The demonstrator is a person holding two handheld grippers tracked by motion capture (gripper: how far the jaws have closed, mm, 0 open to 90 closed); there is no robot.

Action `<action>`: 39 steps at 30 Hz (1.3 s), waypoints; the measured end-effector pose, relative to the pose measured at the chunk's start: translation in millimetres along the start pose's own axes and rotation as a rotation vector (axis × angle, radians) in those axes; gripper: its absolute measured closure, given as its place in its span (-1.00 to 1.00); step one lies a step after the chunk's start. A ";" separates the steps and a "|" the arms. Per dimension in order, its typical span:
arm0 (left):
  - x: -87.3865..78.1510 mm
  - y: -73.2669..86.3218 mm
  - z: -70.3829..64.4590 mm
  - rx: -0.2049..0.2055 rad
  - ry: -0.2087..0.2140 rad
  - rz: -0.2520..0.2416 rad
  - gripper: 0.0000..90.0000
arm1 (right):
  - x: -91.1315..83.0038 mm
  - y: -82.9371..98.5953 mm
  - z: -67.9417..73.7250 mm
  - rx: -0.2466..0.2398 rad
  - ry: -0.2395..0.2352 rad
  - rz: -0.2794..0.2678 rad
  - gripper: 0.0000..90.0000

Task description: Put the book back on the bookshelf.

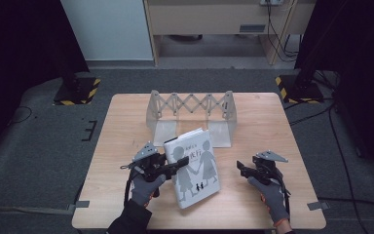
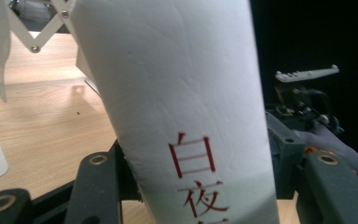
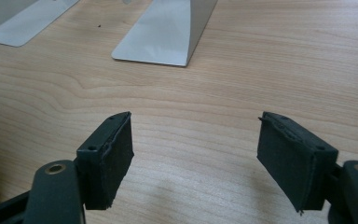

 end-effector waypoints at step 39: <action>-0.1 12.9 -51.7 0.075 0.127 0.011 0.03 | 1.1 5.0 -10.7 -0.017 0.031 0.018 -0.57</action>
Point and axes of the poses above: each handheld gripper's, and its own axes: x roughly forward along the jaws, y roughly out of its underside, z roughly to its left, the point moved 10 cm from there along x, roughly forward along the jaws, and after that the axes turned 3 degrees about -x, right-handed, at the moved point
